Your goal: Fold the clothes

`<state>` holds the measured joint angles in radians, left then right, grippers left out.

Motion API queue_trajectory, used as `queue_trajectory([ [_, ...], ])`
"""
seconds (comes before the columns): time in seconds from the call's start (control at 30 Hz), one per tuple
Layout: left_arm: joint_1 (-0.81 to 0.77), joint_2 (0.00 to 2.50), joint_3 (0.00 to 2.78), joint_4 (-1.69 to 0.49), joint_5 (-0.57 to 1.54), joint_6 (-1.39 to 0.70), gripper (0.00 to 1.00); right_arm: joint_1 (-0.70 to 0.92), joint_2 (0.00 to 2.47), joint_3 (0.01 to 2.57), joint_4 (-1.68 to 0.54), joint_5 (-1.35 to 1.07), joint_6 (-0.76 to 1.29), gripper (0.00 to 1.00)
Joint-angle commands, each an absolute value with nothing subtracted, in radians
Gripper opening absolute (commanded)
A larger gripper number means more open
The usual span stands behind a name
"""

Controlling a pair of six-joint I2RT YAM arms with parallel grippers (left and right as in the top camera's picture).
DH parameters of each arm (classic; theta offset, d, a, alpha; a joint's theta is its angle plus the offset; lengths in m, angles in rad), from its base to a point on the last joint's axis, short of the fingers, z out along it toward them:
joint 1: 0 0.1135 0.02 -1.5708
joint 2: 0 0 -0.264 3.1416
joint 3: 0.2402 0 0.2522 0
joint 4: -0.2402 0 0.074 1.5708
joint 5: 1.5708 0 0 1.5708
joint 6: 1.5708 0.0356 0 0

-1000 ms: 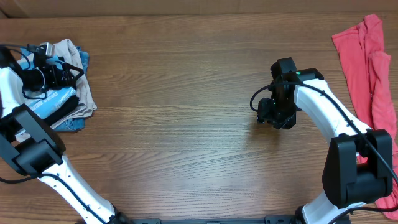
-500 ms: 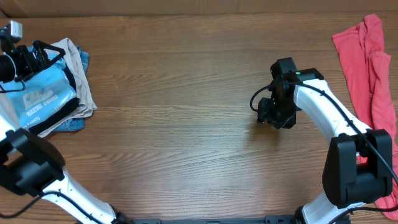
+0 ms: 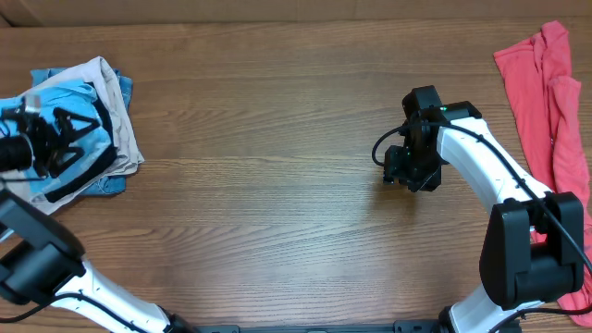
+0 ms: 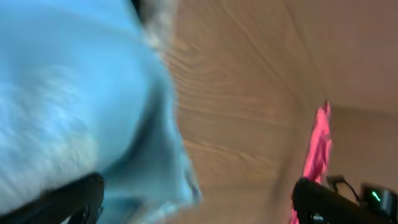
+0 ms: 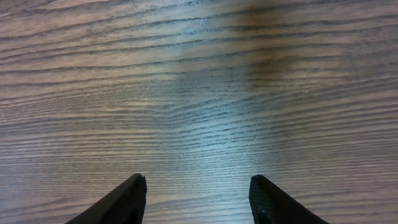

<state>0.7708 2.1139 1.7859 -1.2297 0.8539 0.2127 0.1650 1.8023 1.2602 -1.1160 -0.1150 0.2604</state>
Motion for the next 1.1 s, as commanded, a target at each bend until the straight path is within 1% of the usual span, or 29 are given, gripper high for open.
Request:
queue_trajectory([
  [0.0, 0.797, 2.126, 1.650, -1.084, 0.834, 0.212, 1.00, 0.162, 1.802, 1.258, -1.113, -0.105, 0.255, 0.57],
  [0.1, 0.800, 2.126, 1.550, -0.925, 0.836, 0.201, 1.00, 0.161, 1.802, 1.258, -1.113, -0.105, 0.255, 0.57],
  [0.17, 0.796, 2.126, 1.512, -0.855, 0.849, 0.202, 1.00, 0.162, 1.802, 1.258, -1.114, -0.105, 0.255, 0.57],
  [0.3, 0.772, 2.126, 1.492, -0.807, 0.880, 0.239, 1.00, 0.162, 1.802, 1.258, -1.113, -0.105, 0.255, 0.57],
  [0.47, 0.725, 2.126, 1.492, -0.823, 0.957, 0.256, 1.00, 0.162, 1.802, 1.258, -1.113, -0.105, 0.255, 0.57],
  [0.63, 0.679, 2.126, 1.493, -0.874, 0.973, 0.289, 1.00, 0.162, 1.802, 1.258, -1.114, -0.105, 0.255, 0.57],
  [0.83, 0.693, 2.126, 1.514, -0.945, 1.135, 0.341, 1.00, 0.162, 1.802, 1.258, -1.113, -0.105, 0.255, 0.57],
  [0.97, 0.696, 2.126, 1.514, -1.021, 1.093, 0.340, 1.00, 0.162, 1.802, 1.258, -1.113, -0.105, 0.255, 0.57],
  [1.07, 0.693, 2.126, 1.514, -1.087, 0.982, 0.335, 1.00, 0.162, 1.802, 1.258, -1.108, -0.105, 0.255, 0.57],
])
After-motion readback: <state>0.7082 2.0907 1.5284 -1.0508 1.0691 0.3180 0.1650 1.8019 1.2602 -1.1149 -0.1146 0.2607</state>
